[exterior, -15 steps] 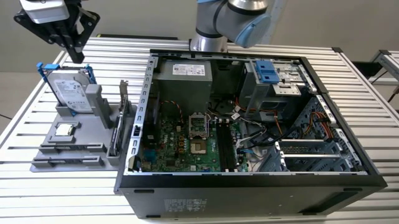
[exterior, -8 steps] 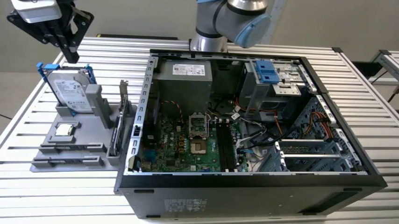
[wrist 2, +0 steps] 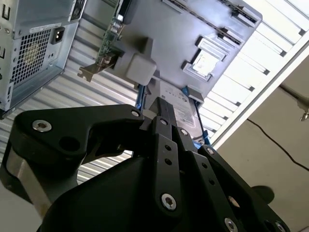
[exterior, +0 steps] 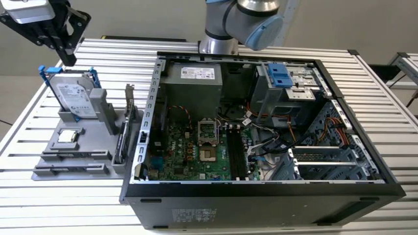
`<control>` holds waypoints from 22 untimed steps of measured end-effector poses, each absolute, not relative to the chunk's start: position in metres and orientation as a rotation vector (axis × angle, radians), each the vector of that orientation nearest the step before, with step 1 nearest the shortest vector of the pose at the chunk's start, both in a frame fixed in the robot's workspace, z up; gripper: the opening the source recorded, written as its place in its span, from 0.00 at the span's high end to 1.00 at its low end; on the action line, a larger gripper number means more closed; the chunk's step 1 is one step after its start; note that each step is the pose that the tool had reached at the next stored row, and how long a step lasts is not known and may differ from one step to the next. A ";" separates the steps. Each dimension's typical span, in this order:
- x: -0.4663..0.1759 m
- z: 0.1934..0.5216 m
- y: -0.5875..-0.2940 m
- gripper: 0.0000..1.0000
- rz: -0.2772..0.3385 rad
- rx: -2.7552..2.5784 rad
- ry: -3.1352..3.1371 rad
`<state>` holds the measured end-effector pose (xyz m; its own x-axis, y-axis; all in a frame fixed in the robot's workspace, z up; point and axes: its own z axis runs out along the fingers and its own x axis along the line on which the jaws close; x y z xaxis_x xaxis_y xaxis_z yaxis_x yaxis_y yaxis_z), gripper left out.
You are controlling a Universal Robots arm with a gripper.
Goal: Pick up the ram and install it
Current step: 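Reach for the ram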
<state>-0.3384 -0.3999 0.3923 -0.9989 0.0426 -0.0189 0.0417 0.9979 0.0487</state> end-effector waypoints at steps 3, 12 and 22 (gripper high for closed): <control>-0.343 0.392 -0.400 1.00 0.075 0.063 3.120; -0.357 0.392 -0.400 1.00 0.076 0.056 3.120; -0.370 0.392 -0.400 1.00 0.076 0.049 3.121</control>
<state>-0.3702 -0.4000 0.3923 -0.9993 0.0320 -0.0189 0.0311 0.9983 0.0487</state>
